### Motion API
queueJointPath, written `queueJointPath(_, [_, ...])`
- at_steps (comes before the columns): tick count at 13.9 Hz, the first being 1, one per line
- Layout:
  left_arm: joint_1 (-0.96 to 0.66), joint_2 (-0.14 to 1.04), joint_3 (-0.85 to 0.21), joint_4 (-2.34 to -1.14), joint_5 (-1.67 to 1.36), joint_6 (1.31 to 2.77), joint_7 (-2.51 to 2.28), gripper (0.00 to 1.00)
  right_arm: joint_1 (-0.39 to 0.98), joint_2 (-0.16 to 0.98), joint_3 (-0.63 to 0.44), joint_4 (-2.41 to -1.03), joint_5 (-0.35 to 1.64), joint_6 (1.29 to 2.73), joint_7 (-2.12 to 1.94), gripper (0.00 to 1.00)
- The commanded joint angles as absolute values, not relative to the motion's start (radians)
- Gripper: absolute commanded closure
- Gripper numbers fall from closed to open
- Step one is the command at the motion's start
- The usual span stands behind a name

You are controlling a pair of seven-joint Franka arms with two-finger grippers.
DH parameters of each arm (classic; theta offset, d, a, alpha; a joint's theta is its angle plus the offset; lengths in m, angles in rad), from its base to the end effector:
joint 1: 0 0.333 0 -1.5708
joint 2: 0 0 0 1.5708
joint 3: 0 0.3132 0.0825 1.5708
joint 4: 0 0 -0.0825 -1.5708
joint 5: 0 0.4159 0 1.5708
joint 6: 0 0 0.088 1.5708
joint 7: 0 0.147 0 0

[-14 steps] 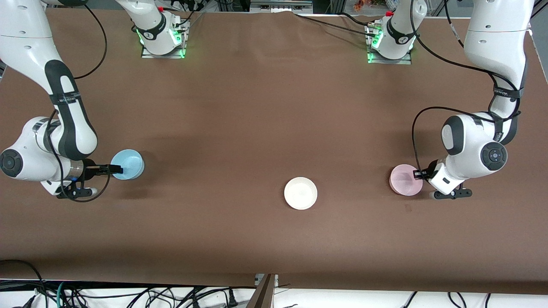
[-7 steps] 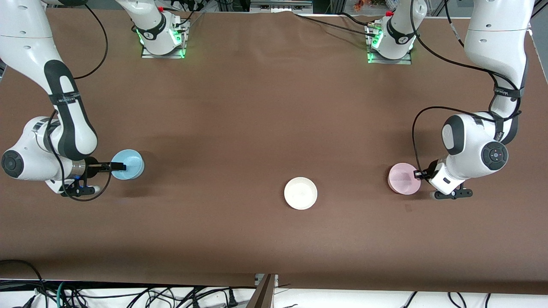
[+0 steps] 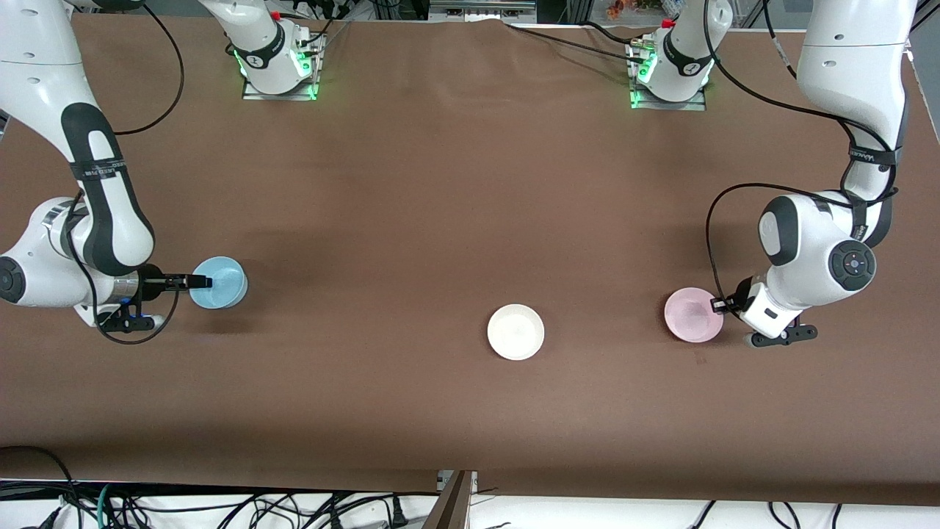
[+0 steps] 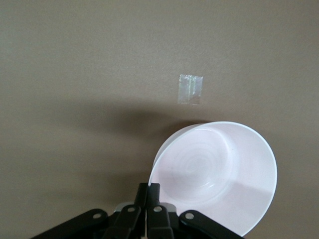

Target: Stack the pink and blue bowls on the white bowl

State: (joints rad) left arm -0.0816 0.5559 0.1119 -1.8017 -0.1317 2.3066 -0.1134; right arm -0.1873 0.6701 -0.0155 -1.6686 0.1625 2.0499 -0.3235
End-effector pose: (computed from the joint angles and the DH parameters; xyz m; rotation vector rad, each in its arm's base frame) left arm 0.6685 0.0121 0.1700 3.0879 0.3396 -0.0733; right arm 0.6484 -0.1182 0.1325 -2.9265 -0.0390 0.3629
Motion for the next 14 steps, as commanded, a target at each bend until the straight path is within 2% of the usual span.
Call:
queueJointPath(1, [-0.095, 0.54, 0.074, -1.79, -0.12, 2.306, -0.202, 1.0, -0.202, 0.647, -0.006, -1.695, 0.184, 2.043, -0.347, 0.51])
queueJointPath(3, [-0.104, 0.538, 0.04, -1.787, -0.121, 2.307, -0.283, 1.0, -0.202, 0.649, -0.006, -1.695, 0.186, 2.042, -0.347, 0.52])
queueJointPath(7, [-0.13, 0.54, -0.026, -1.741, -0.121, 2.306, -0.455, 1.0, -0.202, 0.65, -0.005, -1.697, 0.186, 2.043, -0.347, 0.63])
queueJointPath(13, [-0.242, 0.546, -0.026, -1.697, -0.127, 2.307, -0.678, 1.0, -0.199, 0.649, -0.002, -1.695, 0.186, 2.042, -0.347, 0.99])
queueJointPath(14, [-0.267, 0.548, -0.026, -1.687, -0.139, 2.309, -0.721, 1.0, -0.198, 0.649, 0.0, -1.694, 0.184, 2.042, -0.347, 1.0])
